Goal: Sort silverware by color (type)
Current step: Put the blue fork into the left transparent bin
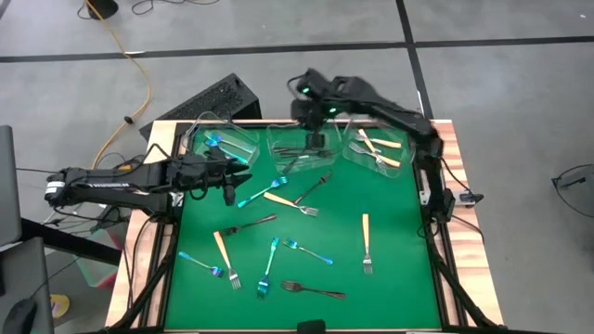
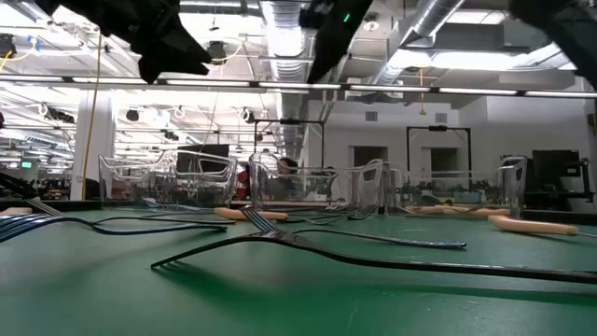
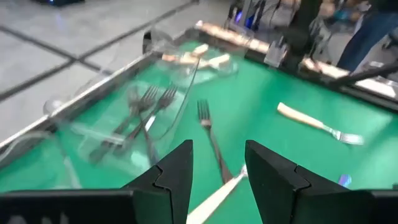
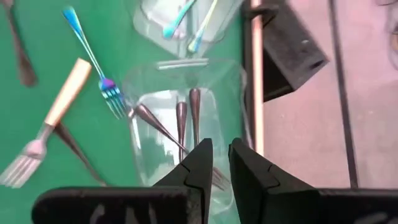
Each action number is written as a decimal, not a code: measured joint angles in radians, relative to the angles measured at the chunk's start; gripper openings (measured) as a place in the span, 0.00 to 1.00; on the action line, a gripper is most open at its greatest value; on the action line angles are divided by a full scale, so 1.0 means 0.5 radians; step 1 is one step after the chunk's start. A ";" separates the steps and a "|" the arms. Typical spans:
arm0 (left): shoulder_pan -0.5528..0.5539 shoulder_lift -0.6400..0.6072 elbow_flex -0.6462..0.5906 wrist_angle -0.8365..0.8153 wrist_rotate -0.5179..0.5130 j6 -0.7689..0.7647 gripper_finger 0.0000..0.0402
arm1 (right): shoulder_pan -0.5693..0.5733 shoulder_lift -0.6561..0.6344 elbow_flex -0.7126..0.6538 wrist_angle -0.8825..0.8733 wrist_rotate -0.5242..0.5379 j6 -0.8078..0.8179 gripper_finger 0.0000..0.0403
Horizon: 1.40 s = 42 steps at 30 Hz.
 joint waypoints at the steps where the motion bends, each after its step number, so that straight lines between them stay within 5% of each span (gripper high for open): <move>1: 0.000 -0.001 0.025 -0.072 0.002 -0.025 0.32 | 0.000 -0.057 0.000 0.000 0.000 0.042 0.19; 11: 0.035 0.235 0.076 -0.370 0.143 -0.166 0.32 | 0.073 -0.569 0.001 -0.225 -0.003 0.405 0.19; 16: 0.037 0.474 0.076 -0.225 0.084 -0.085 0.32 | 0.153 -0.743 0.000 -0.356 -0.001 0.534 0.19; 26: 0.099 0.957 0.076 0.003 0.035 0.057 0.32 | 0.315 -0.871 -0.001 -0.646 0.002 0.758 0.19; 30: 0.112 1.103 0.076 0.041 0.182 0.093 0.32 | 0.362 -0.860 -0.001 -0.738 0.003 0.773 0.19; 37: -0.078 0.995 0.076 -0.003 0.537 0.366 0.32 | 0.403 -0.854 -0.046 -0.783 0.010 0.771 0.19; 42: -0.302 0.880 0.076 -0.140 0.531 0.296 0.32 | 0.400 -0.875 -0.128 -0.782 0.010 0.767 0.19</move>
